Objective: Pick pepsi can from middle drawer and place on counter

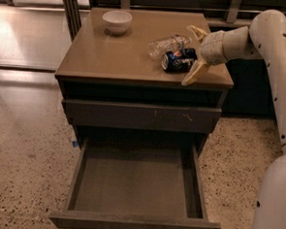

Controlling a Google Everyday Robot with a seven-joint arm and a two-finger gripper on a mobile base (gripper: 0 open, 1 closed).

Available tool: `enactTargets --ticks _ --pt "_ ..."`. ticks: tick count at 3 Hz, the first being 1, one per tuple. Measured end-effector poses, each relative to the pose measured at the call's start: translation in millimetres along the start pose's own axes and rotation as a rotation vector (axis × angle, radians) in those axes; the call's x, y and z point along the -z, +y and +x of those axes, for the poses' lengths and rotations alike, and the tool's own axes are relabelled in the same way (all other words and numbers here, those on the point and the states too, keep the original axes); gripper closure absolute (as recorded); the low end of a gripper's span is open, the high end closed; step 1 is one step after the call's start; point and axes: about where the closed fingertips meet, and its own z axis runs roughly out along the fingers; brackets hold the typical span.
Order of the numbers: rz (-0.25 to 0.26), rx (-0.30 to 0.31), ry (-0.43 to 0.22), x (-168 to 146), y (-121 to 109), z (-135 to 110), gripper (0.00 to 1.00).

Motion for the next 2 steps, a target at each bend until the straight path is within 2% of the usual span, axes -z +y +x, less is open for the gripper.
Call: enactTargets --ticks 1,2 --pt "0.015 0.002 -0.024 3.4 -2.8 -5.7 0.00" --pt "0.083 0.036 -0.067 33.0 -18.8 -28.6 0.00"
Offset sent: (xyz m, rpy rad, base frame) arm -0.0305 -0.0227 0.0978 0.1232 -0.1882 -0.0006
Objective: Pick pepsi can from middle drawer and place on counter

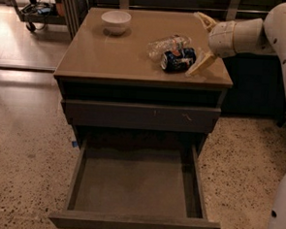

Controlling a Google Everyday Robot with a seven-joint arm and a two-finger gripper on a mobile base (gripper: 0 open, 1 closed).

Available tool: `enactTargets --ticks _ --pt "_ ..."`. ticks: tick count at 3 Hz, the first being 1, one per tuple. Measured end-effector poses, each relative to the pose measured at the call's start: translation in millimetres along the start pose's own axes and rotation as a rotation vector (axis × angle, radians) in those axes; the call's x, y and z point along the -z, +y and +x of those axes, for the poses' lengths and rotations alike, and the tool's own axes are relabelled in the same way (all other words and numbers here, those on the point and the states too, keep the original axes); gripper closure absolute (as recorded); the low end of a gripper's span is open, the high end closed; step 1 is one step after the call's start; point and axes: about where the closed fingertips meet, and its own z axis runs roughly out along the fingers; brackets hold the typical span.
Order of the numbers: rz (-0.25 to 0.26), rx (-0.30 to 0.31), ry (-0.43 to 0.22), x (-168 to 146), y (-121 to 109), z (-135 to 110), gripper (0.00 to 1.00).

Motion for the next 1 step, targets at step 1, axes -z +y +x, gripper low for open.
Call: enactTargets --ticks 1 --pt "0.001 0.001 -0.002 0.5 -0.1 -0.6 0.00"
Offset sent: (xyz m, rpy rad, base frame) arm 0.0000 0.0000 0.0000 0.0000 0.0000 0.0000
